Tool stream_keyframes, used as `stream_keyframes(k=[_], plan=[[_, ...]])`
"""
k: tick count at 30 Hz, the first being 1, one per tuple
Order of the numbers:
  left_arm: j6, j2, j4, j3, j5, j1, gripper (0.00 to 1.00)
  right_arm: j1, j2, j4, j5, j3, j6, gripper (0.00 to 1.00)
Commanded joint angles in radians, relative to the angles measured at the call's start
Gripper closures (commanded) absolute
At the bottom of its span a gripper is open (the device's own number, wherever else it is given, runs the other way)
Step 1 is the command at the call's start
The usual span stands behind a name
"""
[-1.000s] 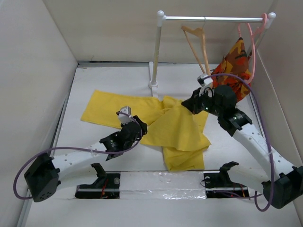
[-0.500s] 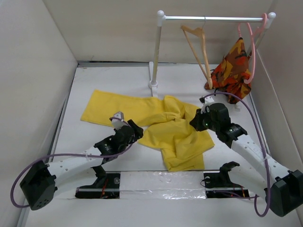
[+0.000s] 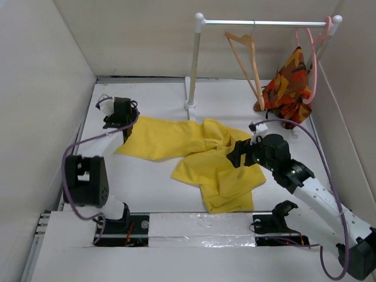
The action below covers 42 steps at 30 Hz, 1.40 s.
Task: Place the trousers on the hanger
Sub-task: Flatten out the trousers at the center of the board.
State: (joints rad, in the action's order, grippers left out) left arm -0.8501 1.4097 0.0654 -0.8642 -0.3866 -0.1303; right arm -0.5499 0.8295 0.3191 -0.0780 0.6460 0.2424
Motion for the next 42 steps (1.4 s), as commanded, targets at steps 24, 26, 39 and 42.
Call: stream_keyframes(k=[24,26,39,42], plan=[[0.321,0.666,-0.302,-0.625,0.032,0.204,0.43,0.464,0.307,-0.414,0.132,-0.125,0.179,0.33],[0.324,0.684,-0.297,-0.631,0.046,0.213,0.43,0.473,0.37,-0.423,0.127,-0.105,0.182,0.31],[0.336,0.71,-0.317,-0.693,0.124,0.241,0.6,0.484,0.686,-0.322,0.09,0.125,0.201,0.41],[0.338,0.715,-0.32,-0.697,0.147,0.251,0.64,0.493,0.732,-0.26,0.086,0.185,0.169,0.42]])
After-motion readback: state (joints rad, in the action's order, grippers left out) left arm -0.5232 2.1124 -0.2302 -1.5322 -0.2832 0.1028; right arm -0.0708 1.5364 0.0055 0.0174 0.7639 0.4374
